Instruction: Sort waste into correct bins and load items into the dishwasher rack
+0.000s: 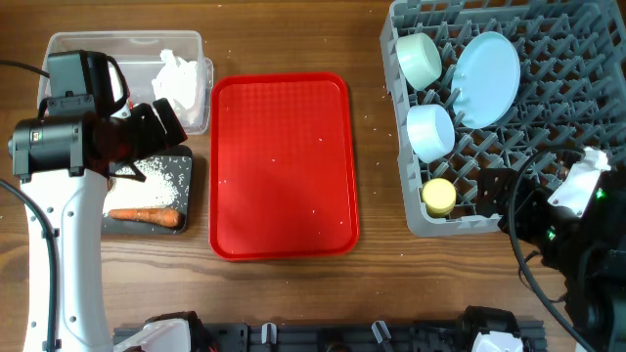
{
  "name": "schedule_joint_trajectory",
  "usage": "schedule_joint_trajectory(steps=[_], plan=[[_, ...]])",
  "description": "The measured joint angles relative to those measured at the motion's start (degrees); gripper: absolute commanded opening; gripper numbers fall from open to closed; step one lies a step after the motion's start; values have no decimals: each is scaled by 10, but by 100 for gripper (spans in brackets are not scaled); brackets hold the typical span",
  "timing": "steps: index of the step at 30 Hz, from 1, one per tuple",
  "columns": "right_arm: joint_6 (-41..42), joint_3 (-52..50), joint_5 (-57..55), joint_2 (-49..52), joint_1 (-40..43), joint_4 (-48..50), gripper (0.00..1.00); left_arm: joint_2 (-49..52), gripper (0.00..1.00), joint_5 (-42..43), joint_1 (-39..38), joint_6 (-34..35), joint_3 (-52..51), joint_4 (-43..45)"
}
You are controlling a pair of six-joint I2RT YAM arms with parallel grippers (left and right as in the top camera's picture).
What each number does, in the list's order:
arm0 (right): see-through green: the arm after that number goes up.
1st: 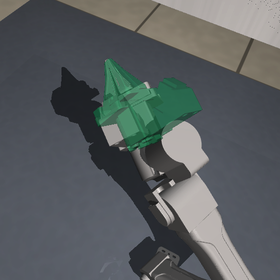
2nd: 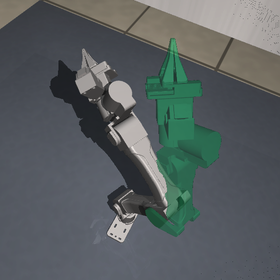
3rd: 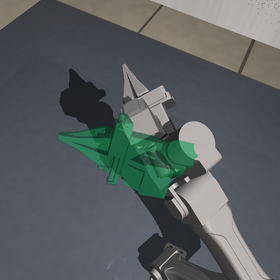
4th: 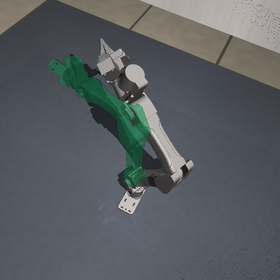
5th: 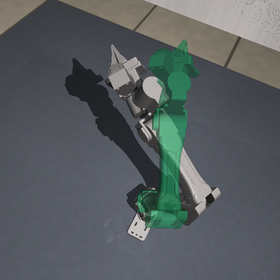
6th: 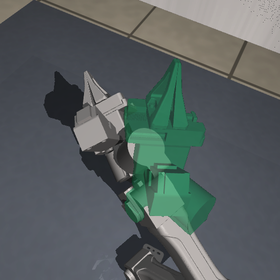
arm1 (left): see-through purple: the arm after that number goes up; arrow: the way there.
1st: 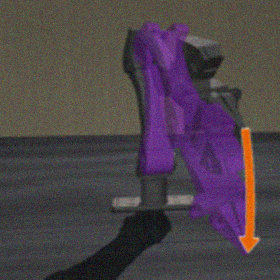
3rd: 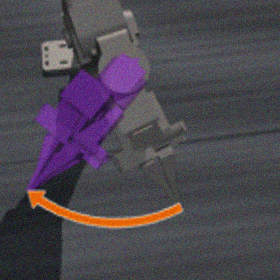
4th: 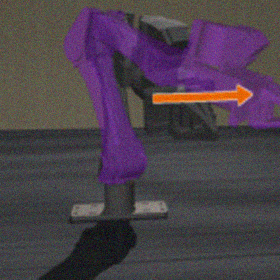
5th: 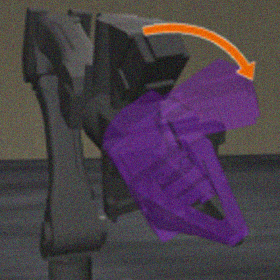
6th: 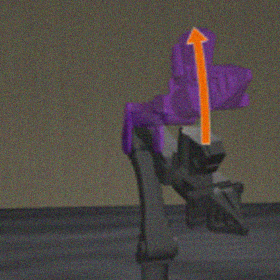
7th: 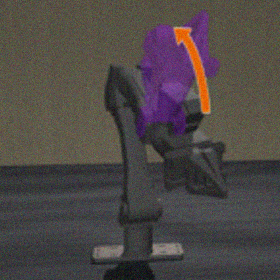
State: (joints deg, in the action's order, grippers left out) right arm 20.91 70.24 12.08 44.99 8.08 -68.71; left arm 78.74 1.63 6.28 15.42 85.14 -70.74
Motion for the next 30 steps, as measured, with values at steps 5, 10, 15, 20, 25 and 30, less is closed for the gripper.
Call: schedule_joint_trajectory(steps=[5, 10, 15, 20, 25, 30], plan=[[-17, -97, -31, -37, -16, 234, 100, 0, 100, 0, 0, 0, 0, 0], [-22, -339, -36, -205, -47, 496, 100, 0, 100, 0, 1, 0, 0, 0], [-22, -577, -39, -343, -49, 625, 100, 0, 100, 2, 1, 0, 0, 0], [5, -686, -42, -413, -68, 674, 100, 0, 100, 2, 1, 0, 0, 0], [15, -699, -43, -439, -72, 689, 100, 0, 100, 2, 1, 0, 0, 0], [16, -699, -43, -439, -72, 689, 100, 0, 100, 2, 1, 0, 0, 0]])
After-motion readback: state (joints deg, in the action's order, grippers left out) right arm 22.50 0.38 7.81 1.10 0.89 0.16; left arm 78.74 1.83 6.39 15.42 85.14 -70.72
